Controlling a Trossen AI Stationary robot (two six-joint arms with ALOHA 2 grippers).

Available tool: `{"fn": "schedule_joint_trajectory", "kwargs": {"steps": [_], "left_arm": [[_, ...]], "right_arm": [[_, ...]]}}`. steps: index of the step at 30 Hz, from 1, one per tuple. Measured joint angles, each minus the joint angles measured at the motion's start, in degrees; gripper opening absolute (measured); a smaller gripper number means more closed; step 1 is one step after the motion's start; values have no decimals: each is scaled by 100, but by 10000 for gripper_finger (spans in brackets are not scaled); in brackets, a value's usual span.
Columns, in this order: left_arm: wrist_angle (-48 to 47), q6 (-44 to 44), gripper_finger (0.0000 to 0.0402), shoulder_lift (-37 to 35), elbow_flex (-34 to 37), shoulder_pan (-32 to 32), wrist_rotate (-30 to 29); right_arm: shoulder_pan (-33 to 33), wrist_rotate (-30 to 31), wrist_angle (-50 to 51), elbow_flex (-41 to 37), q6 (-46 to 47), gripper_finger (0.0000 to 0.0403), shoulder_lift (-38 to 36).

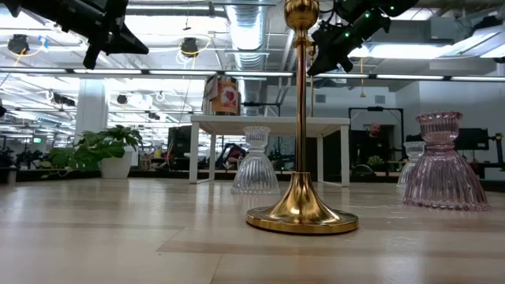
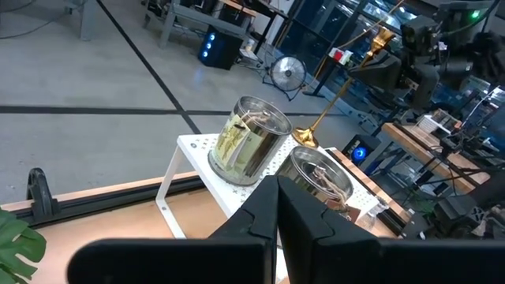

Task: Pick & Place candle stick holders
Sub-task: Put the left gold candle holder on the shelf, then put the gold candle holder on the shelf

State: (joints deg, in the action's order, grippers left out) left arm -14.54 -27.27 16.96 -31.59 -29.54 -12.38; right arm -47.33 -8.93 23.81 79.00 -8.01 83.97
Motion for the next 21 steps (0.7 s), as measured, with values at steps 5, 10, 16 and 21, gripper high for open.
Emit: {"fn": "schedule_joint_trajectory", "kwargs": {"steps": [5,10,16,21], "left_arm": [[10,0,6,1,0,0,0],[52,0,6,2,0,0,0],[96,-2,6,1,0,0,0],[119,-16,6,0,0,0,7]], "right_arm": [[-4,2,118,7,-2,31,0],[-2,2,134,7,0,48,0],[0,2,142,7,0,63,0],[-11,34,248,7,-112,106,-91]]}}
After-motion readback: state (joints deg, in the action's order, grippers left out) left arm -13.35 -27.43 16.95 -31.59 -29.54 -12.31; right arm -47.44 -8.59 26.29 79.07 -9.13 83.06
